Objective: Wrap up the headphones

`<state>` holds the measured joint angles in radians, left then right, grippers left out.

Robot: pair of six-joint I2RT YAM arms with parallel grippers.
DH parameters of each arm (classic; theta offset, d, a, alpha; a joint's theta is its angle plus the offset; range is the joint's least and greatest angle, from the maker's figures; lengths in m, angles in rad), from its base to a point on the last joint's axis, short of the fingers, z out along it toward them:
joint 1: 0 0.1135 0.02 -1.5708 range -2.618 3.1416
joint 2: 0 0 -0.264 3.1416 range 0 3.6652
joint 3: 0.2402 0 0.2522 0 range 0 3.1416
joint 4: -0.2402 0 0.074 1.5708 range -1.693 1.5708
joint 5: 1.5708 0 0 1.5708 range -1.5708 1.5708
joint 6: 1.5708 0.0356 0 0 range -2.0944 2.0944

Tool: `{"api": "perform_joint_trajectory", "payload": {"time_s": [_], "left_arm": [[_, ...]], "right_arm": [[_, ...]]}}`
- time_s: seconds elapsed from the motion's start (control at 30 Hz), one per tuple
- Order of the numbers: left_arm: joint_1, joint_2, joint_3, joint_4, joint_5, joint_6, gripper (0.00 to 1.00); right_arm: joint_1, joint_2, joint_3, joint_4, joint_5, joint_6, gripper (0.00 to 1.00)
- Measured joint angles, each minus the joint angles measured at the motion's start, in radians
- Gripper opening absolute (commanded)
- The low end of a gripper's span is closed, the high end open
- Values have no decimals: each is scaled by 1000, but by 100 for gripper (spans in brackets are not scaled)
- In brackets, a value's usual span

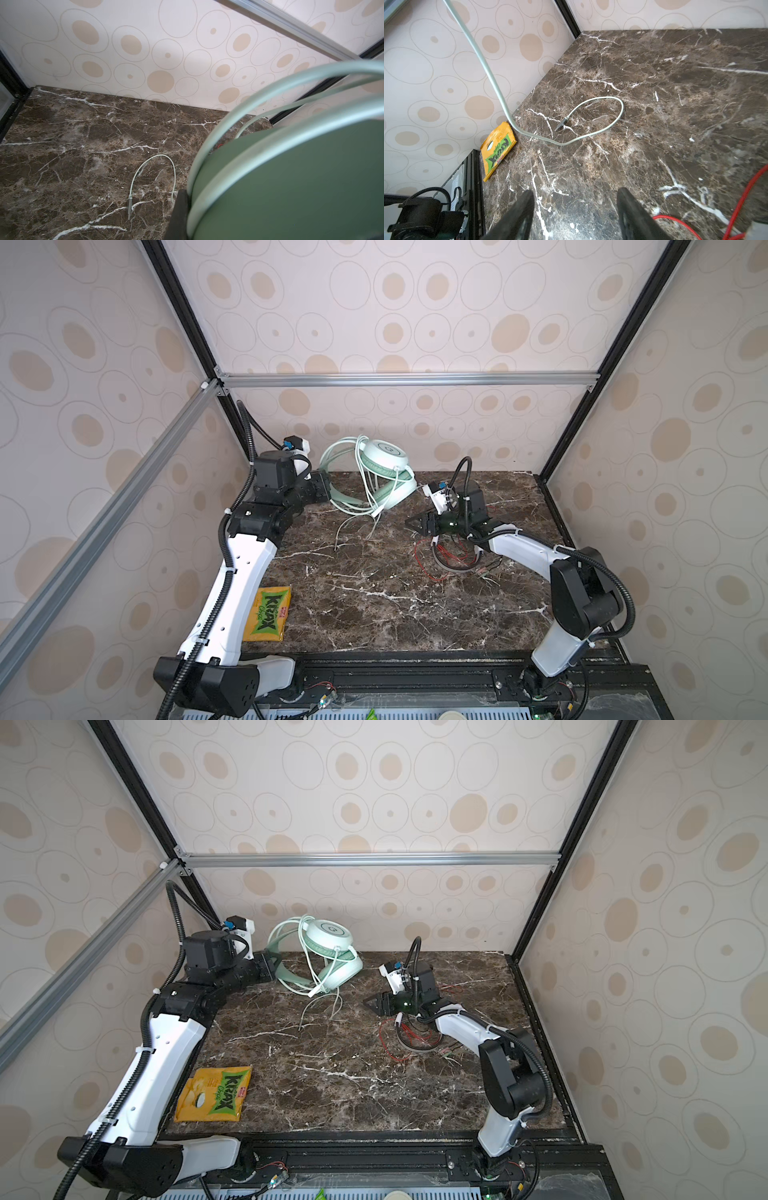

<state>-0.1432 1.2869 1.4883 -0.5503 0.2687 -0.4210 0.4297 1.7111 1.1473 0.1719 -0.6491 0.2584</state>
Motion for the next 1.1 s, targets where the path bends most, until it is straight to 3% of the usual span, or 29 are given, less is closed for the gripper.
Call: {"api": "perform_joint_trajectory", "payload": {"time_s": [0.4,0.6,0.87,1.1], "left_arm": [[39,57,43,-4,34,-2,0],[47,68,61,-5,51,-2,0],[53,73,79,-5,62,-2,0],[55,97,91,-4,65,-5,0]], "right_arm": [[82,161,16,219,72,166,67],[83,261,66,280,114,190,67],[78,396,179,412,77,232,53],[78,416,152,486,42,254,55]]}}
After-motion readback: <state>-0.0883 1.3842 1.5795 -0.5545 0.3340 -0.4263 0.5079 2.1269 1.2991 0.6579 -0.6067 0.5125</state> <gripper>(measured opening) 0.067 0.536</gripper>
